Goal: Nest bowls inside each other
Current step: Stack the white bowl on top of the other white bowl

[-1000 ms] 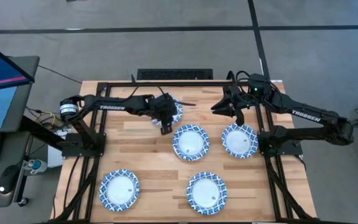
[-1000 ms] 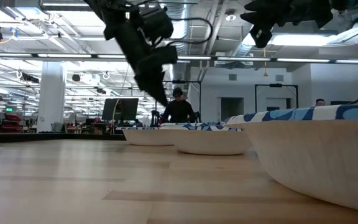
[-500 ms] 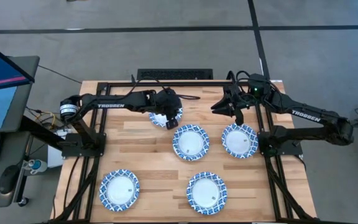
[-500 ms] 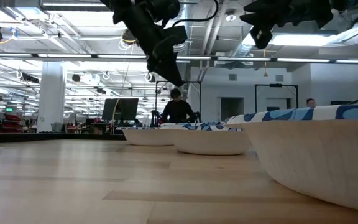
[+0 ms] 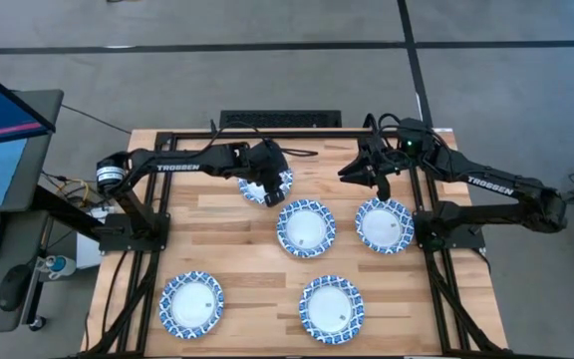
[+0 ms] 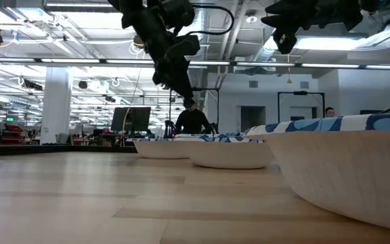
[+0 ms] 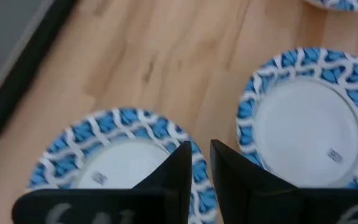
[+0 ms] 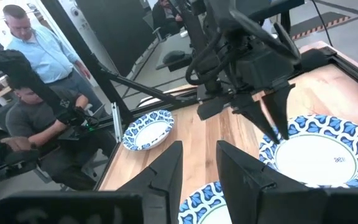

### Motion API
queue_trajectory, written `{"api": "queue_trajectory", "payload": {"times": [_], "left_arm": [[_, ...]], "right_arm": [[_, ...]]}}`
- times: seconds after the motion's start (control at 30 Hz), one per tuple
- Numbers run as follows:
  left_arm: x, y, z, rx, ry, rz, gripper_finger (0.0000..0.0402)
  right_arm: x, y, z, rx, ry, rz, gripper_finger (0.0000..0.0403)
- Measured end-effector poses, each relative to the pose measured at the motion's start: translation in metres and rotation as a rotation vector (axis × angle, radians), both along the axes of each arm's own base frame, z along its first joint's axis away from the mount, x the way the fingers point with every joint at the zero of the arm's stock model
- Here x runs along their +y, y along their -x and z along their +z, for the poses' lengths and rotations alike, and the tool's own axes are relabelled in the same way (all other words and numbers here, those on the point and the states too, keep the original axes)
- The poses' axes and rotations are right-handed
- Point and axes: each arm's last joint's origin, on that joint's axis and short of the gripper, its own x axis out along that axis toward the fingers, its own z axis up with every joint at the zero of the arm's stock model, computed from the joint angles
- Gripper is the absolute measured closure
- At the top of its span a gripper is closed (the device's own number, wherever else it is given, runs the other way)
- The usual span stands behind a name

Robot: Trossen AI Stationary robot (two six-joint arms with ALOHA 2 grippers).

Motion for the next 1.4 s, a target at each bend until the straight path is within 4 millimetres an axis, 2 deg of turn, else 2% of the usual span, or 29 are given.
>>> {"api": "queue_trajectory", "payload": {"times": [0.13, 0.33, 0.47, 0.57, 0.67, 0.73, 0.87, 1.27, 1.4], "left_arm": [[0.002, 0.005, -0.003, 0.041, 0.067, 0.027, 0.0314], [0.000, 0.008, -0.005, 0.075, 0.073, 0.027, 0.0246], [-0.003, 0.007, -0.005, 0.075, 0.073, 0.017, 0.0222], [-0.008, 0.000, -0.017, 0.088, 0.081, 0.007, 0.0217], [-0.014, -0.004, -0.044, 0.176, 0.123, -0.013, 0.0216], [-0.014, -0.007, -0.059, 0.220, 0.132, -0.013, 0.0216], [-0.011, -0.012, -0.077, 0.256, 0.141, 0.014, 0.0216], [-0.003, -0.013, -0.081, 0.264, 0.091, 0.018, 0.0217], [-0.005, -0.013, -0.088, 0.291, 0.137, 0.007, 0.0239]], "right_arm": [[0.000, 0.000, 0.000, 0.000, 0.000, 0.000, 0.0282], [0.000, 0.000, 0.000, 0.000, 0.000, 0.002, 0.0282], [0.000, 0.000, 0.000, 0.000, 0.000, 0.003, 0.0282], [0.000, 0.000, 0.000, 0.000, 0.001, 0.003, 0.0282], [0.000, 0.000, 0.000, 0.001, 0.000, 0.003, 0.0282], [0.000, 0.000, -0.001, 0.005, -0.002, 0.004, 0.0282], [0.003, -0.001, -0.001, 0.015, -0.007, 0.018, 0.0282], [0.013, -0.005, -0.002, 0.013, 0.015, 0.073, 0.0282], [0.013, -0.005, -0.002, 0.012, 0.015, 0.071, 0.0282]]}}
